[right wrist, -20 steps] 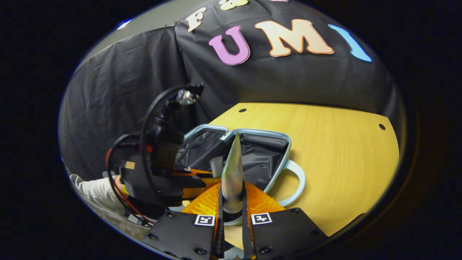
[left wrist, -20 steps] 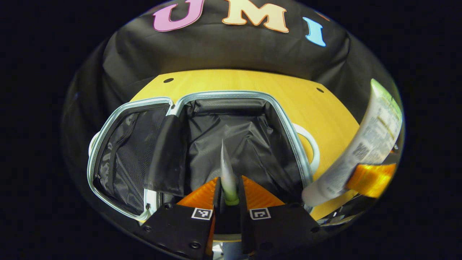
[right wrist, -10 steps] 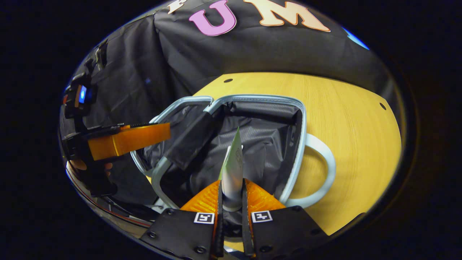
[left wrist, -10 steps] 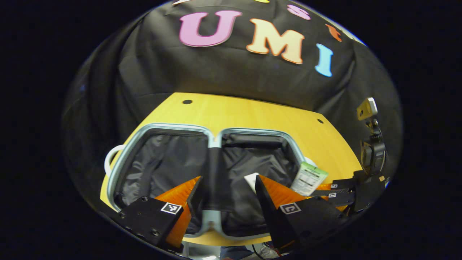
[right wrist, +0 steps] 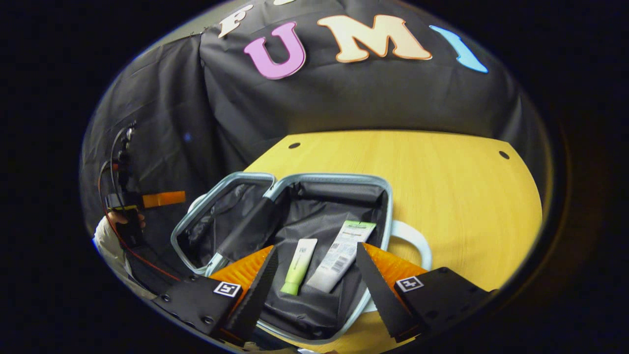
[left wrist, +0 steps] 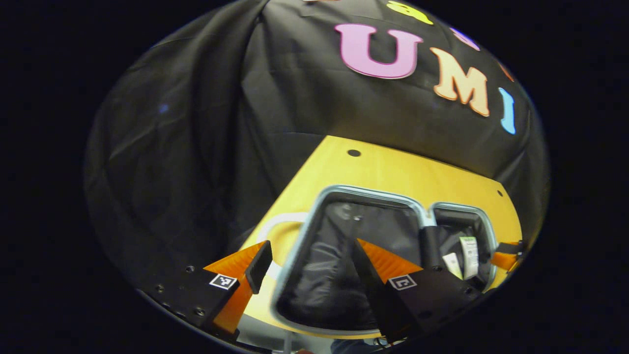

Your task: First open the suitcase, pack the skin care products into it, and then close the suitcase.

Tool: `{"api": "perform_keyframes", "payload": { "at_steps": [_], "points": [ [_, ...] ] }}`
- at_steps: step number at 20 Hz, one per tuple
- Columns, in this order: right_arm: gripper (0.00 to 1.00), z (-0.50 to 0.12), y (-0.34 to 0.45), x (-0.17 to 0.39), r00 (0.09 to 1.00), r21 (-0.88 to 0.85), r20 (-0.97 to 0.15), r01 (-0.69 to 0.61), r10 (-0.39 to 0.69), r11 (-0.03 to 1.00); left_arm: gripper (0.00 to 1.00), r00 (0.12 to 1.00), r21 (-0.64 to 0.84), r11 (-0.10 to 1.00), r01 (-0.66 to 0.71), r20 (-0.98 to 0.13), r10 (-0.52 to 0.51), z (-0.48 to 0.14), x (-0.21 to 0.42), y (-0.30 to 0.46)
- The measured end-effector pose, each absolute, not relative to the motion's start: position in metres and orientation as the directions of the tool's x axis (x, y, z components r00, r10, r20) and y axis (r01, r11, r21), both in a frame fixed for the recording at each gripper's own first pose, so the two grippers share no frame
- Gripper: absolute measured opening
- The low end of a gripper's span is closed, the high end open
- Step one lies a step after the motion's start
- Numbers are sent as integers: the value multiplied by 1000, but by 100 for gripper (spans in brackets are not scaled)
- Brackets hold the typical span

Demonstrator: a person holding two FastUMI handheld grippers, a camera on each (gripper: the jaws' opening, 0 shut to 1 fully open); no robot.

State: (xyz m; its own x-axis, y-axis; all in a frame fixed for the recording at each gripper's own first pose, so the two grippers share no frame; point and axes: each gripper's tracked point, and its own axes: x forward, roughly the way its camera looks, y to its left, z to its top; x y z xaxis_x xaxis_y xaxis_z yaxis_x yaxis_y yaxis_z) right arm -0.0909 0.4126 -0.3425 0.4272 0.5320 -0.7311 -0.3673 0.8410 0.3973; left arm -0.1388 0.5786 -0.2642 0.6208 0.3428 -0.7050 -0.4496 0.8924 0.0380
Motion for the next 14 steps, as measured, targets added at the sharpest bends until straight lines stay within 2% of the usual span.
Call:
{"api": "perform_keyframes", "payload": {
  "at_steps": [2,6,7,11,14],
  "points": [
    [98,-319,400,-71,518,372,-696,-333,498,867,96,585,68,877,-476,-719,374,-274,-145,613],
    [98,-278,361,-39,661,333,-631,-242,406,911,95,535,-32,845,-535,-786,309,-309,-149,642],
    [98,-272,347,-33,685,314,-625,-218,374,924,98,529,-58,840,-540,-800,284,-320,-149,646],
    [98,-251,289,-26,754,246,-609,-114,245,963,83,505,-130,839,-528,-843,188,-350,-140,651],
    [98,-245,253,-31,777,213,-609,-29,156,977,74,467,-123,861,-494,-872,144,-364,-138,653]
  ]
}}
